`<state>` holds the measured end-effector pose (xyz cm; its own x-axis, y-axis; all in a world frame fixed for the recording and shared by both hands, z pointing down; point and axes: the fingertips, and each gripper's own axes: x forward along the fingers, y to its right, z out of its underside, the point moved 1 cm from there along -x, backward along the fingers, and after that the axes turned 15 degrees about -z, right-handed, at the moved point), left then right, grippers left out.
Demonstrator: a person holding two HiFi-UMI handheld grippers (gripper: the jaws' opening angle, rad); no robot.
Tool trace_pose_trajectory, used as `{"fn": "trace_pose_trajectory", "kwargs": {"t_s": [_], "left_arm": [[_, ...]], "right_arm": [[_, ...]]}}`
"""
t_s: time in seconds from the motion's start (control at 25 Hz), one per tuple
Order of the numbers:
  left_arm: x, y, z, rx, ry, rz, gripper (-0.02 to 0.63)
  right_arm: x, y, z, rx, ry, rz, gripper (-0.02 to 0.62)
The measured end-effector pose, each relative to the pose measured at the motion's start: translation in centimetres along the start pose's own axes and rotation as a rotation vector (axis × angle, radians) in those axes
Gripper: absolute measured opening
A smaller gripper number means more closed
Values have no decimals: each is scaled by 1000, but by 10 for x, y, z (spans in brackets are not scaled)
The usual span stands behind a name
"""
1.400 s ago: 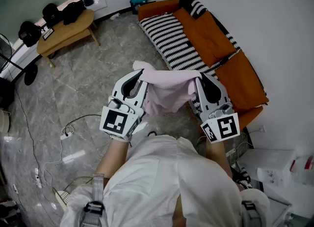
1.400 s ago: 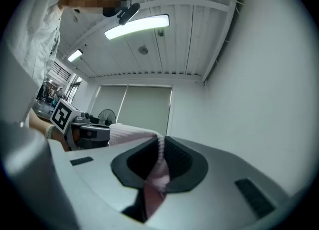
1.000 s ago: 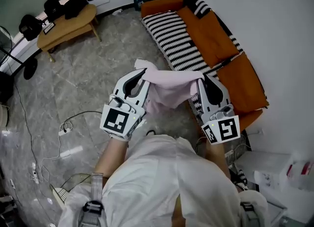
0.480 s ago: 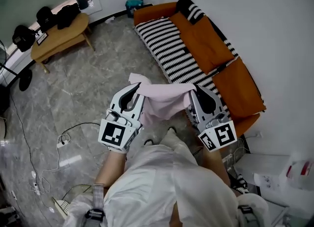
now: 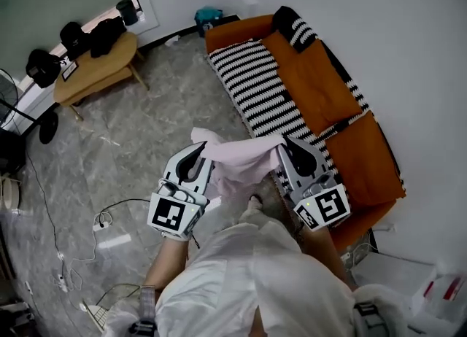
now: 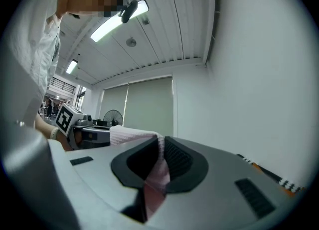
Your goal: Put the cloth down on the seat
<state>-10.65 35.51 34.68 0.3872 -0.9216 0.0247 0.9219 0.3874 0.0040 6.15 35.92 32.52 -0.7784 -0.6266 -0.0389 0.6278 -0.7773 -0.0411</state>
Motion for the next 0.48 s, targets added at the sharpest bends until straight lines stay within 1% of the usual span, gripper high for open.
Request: {"fn": "trace_pose_trajectory", "kwargs": {"t_s": [0.12,0.24,0.28,0.4,0.48], "left_arm": [[35,2,-5,9,-4,-31,44],[68,5,-15,8,42,-45,44],[76,2,-15,8,44,-59,44],[105,-9,-13,7,35,-110,44],[123,-13,-14,-1,35,-124,44]], "right_arm": [[10,38,0,0,1,-37,48],[19,69,-1,-19,2,-66,48],[23,78,-2,-28,4,-74,48],[36,104,-3,-40,14,-81,48],[46,120,1,-26,18,-78,48]]}}
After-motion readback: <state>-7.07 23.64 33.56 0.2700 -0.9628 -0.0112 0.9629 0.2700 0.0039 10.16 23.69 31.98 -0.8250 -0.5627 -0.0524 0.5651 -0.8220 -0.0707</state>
